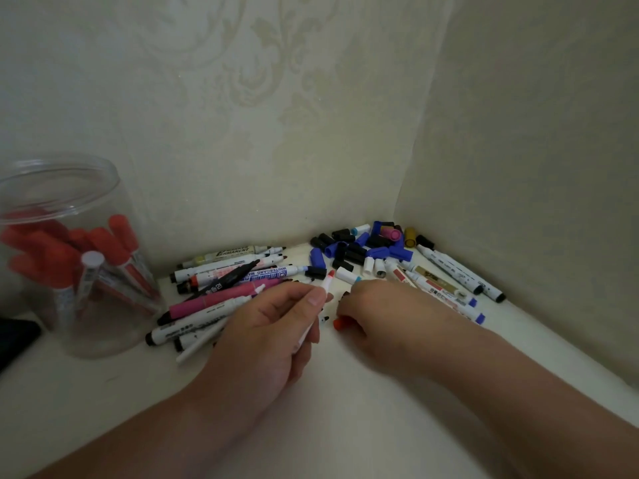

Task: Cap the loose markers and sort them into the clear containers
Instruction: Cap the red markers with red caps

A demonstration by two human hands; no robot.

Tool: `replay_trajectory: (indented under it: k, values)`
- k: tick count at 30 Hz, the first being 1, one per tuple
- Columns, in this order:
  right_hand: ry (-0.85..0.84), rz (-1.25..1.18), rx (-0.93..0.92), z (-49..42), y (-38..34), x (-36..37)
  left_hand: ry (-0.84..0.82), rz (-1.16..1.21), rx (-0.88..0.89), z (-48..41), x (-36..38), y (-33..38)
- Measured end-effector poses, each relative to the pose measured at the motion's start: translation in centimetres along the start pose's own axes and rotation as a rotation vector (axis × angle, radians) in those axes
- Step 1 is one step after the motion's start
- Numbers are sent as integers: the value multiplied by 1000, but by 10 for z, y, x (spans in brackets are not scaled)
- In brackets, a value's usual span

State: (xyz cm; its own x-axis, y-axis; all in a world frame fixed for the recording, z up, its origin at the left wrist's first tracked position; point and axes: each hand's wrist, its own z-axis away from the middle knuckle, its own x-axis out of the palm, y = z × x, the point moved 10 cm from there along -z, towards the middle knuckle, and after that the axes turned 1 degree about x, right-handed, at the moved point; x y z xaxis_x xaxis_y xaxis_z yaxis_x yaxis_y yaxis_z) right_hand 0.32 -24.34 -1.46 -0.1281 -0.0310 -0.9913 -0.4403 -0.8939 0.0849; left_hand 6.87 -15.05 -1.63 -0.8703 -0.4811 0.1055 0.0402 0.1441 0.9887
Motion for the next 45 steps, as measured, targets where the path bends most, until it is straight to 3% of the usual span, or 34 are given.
replay_trajectory:
  k: [4,6,9,11,13,21,29,45]
  values:
    - [97,-70,-30,1,-7,-13,-5,-10,3,0,0,-1]
    - [235,-285,-1,7,4,-26,-7,-32,-2,1,0,-1]
    - [488,-1018,156,22,47,-39,-8,-53,9,0,-1,-1]
    - [464,-1559,148,24,59,-29,-20,-80,19,-2,0,-2]
    - [413,-1767,41,24,54,-30,-22,-103,17,-2,-1,-5]
    - [327,-1582,-58,28,35,-36,-26,-152,61,-1,0,0]
    - [303,-1599,-111,27,39,-36,-37,-136,72,1,2,3]
    - [122,-940,-123,42,25,-43,-113,-265,146,8,13,9]
